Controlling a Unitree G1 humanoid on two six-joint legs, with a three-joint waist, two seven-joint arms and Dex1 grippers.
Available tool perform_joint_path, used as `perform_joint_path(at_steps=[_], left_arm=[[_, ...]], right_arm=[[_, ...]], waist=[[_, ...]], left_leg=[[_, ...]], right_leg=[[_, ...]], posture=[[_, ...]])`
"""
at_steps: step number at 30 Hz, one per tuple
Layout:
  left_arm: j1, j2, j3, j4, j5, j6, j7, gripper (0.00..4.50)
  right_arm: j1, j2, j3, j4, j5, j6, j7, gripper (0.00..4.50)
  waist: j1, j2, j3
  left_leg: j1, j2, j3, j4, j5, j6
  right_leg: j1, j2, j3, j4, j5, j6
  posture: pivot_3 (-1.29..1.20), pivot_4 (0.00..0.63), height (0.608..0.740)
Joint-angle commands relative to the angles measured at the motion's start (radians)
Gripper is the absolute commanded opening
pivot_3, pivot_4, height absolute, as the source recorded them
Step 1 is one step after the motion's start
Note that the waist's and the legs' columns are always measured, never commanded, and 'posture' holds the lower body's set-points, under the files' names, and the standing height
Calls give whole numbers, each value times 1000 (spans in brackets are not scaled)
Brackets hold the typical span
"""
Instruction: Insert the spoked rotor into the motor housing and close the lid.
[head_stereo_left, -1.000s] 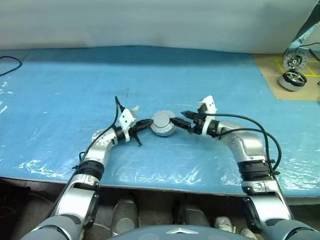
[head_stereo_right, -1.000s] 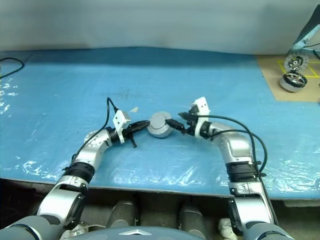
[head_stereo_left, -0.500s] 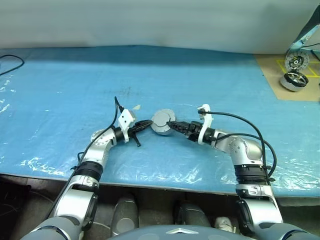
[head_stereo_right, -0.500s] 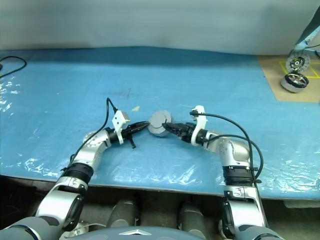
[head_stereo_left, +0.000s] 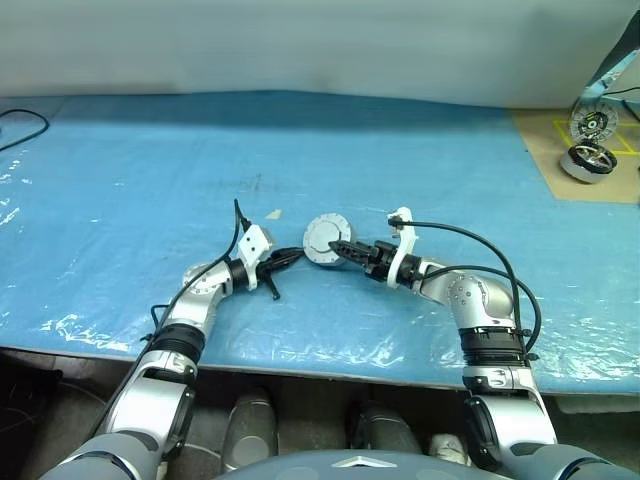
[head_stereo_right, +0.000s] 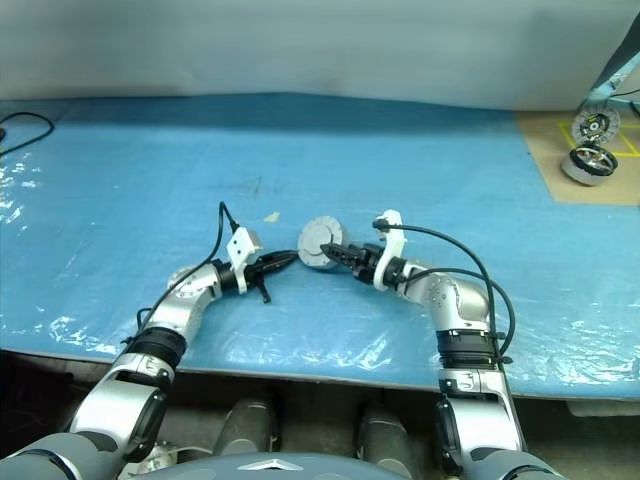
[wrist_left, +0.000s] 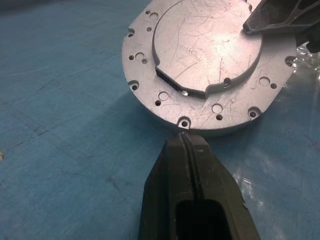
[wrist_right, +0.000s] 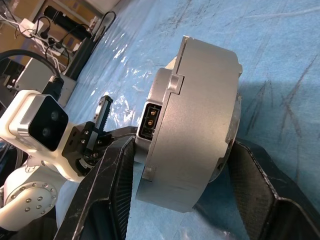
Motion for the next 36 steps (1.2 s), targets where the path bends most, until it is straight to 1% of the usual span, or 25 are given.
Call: perform_joint_path(at_steps=[1, 5, 9, 11, 13, 15, 17, 20, 24, 27, 33, 36], left_arm=[[6, -5, -8, 59, 15, -9, 4, 0], [2, -12, 34, 34, -43, 17, -5, 0], [28, 1, 100, -126, -165, 129, -45, 0], [46, 16, 129, -229, -236, 227, -56, 0], [63, 48, 175, -350, -332, 373, -50, 0], [71, 75, 211, -426, -399, 484, -32, 0], [74, 103, 256, -477, -466, 591, -6, 0], [95, 125, 299, -520, -531, 704, 27, 0], [123, 111, 364, -556, -636, 822, 69, 0], [137, 85, 410, -605, -731, 907, 120, 599], [155, -4, 509, -657, -902, 1010, 282, 2660], [173, -28, 529, -668, -982, 1083, 330, 3794]], right_arm=[[-24, 1, 2, -11, 20, -11, 7, 2412], [-29, 21, -10, 1, 34, 9, -12, 2412], [-61, 58, -89, 41, 85, 56, -76, 2412], [-81, 73, -137, 66, 123, 81, -96, 2412], [-106, 94, -197, 85, 176, 102, -119, 2412], [-122, 109, -235, 96, 212, 117, -136, 2412], [-135, 125, -263, 107, 245, 130, -151, 2412], [-160, 161, -290, 97, 295, 155, -175, 2412], [-198, 209, -306, 76, 348, 174, -214, 2412], [-219, 233, -314, 75, 383, 181, -242, 2412], [-255, 231, -345, 104, 448, 181, -274, 2412], [-264, 229, -340, 99, 468, 188, -274, 2412]], waist=[[0, 0, 0], [-1, 0, 0], [-6, 0, 2], [-5, 1, 4], [-5, 1, 5], [-4, 1, 5], [-4, 2, 6], [-5, 2, 6], [-5, 3, 7], [-3, 3, 7], [1, 3, 8], [-2, 2, 8]], left_leg=[[0, 0, 0, 0, 0, 0], [0, 0, 0, 3, 0, 0], [-1, 1, 0, 7, 0, 0], [-4, 2, 0, 9, 0, 0], [-8, 4, 1, 11, 0, 0], [-14, 6, 2, 13, 0, 0], [-18, 6, 3, 14, 0, 0], [-21, 4, 3, 14, 1, 0], [-21, 2, 3, 14, 1, 0], [-21, 3, 3, 15, 0, 0], [-22, 2, 2, 16, 0, 0], [-22, 1, 2, 16, 0, 0]], right_leg=[[0, 0, 0, 1, 0, 0], [-1, 0, 0, 5, 0, 0], [-5, 0, 1, 11, -1, -2], [-9, 0, 1, 14, -1, -4], [-13, 1, 0, 15, 0, -5], [-18, 3, 0, 15, 1, -6], [-21, 4, 0, 16, 1, -6], [-24, 4, 0, 16, 1, -6], [-25, 5, 0, 16, 1, -7], [-25, 5, 0, 17, 1, -7], [-23, 4, 0, 17, 1, -7], [-23, 4, 0, 17, 1, -6]], posture=[[0, 150, 740], [0, 150, 740], [0, 150, 740], [0, 150, 740], [0, 150, 740], [0, 150, 740], [0, 150, 740], [0, 150, 740], [0, 150, 740], [0, 150, 740], [0, 150, 740], [0, 150, 740]])
